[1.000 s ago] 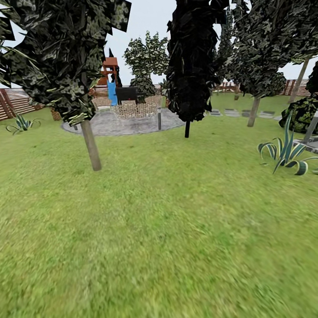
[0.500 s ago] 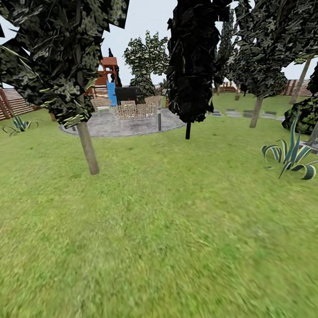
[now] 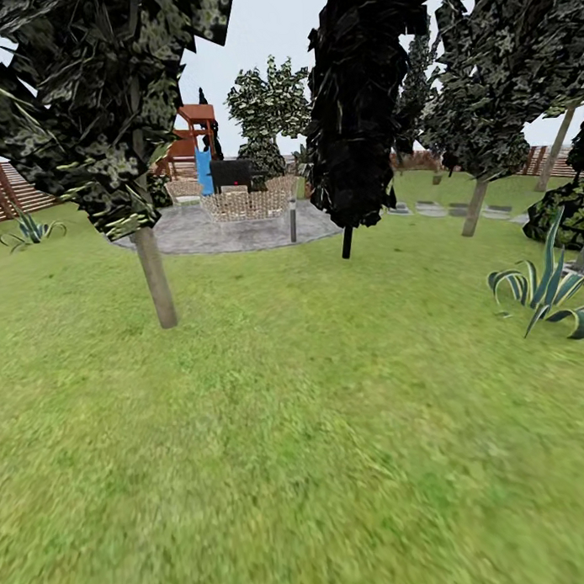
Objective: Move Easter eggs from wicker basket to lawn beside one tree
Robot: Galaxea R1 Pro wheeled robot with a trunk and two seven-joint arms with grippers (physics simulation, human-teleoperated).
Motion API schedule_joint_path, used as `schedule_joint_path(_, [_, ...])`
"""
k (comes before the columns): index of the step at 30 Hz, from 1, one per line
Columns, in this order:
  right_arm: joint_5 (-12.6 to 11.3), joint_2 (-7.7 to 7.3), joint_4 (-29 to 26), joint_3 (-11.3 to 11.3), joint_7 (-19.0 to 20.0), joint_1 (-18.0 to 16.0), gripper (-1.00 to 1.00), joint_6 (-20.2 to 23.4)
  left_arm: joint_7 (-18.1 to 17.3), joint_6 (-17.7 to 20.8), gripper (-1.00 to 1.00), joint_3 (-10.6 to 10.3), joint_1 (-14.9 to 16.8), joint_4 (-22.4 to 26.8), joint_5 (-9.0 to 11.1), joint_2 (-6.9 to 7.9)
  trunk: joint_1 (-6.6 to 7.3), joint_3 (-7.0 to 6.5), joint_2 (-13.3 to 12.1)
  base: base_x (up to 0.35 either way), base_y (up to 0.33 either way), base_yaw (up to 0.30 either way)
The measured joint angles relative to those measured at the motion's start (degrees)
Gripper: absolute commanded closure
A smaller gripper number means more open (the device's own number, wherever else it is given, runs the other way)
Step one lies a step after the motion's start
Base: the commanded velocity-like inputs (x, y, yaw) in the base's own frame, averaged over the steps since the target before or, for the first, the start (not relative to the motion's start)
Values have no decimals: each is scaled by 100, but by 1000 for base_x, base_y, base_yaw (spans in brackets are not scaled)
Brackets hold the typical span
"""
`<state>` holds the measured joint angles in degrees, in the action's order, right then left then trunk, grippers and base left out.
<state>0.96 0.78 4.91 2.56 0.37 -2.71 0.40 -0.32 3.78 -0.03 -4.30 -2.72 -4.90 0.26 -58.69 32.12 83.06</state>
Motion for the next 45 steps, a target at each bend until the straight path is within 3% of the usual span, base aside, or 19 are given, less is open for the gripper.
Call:
schedule_joint_path(11, [0, 2, 0, 0, 3, -1, -100, 0, -2, 0, -100, 0, 0, 1, 3, 0, 0, 46, 0, 335, 0, -154])
schedule_joint_path(45, [0, 0, 0, 0, 3, -3, -100, 5, 0, -11, -100, 0, 0, -2, 3, -23, -3, 49, 0, 303, 0, -2])
